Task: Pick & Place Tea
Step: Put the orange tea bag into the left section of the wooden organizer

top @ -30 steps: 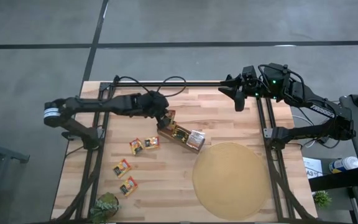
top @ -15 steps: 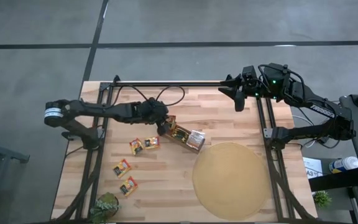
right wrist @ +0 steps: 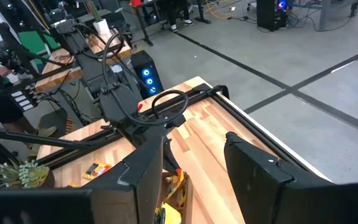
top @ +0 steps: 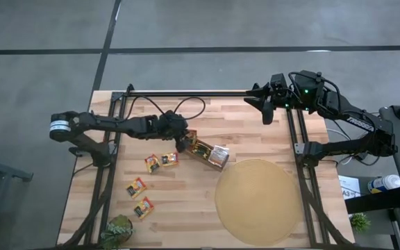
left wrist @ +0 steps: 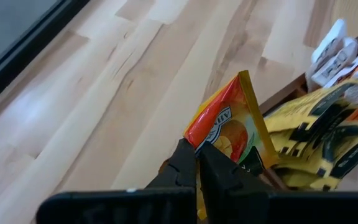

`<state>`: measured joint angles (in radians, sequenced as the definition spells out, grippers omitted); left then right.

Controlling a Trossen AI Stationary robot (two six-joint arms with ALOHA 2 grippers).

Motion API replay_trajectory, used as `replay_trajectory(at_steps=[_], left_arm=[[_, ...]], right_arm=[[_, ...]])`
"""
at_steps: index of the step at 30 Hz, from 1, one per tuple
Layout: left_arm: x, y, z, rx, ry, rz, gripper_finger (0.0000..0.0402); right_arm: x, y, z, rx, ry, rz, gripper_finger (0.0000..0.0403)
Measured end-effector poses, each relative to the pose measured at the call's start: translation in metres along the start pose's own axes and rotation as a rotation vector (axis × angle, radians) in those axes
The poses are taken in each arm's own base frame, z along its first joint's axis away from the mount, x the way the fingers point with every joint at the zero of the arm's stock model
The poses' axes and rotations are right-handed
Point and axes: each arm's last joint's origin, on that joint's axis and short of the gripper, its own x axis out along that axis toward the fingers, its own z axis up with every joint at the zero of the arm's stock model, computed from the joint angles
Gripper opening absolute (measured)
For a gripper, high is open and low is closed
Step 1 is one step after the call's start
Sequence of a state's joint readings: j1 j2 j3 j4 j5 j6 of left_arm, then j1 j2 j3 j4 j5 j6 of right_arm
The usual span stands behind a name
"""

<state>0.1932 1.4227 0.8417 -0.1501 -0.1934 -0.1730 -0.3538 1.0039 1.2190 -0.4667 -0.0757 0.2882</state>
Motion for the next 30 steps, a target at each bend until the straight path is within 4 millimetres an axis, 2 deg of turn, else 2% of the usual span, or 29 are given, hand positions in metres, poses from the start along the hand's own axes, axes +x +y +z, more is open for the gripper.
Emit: replay_trajectory(at_steps=[12,17,30], left_arm=[[0.004,0.001,-0.011,-0.001,0.001,-0.009,0.0004],[0.004,0.000,-0.008,0.018,-0.026,-0.013,0.0007],[0.005,0.001,-0.013,0.055,0.014,-0.010,0.0053]], right_arm=[[0.000,0.000,0.000,0.000,0.000,-0.001,0.0169],[0.000,0.000,0.000,0.000,-0.001,0.000,0.0169],[0.000,0.000,0.000,0.000,-0.001,0.000,0.0169]])
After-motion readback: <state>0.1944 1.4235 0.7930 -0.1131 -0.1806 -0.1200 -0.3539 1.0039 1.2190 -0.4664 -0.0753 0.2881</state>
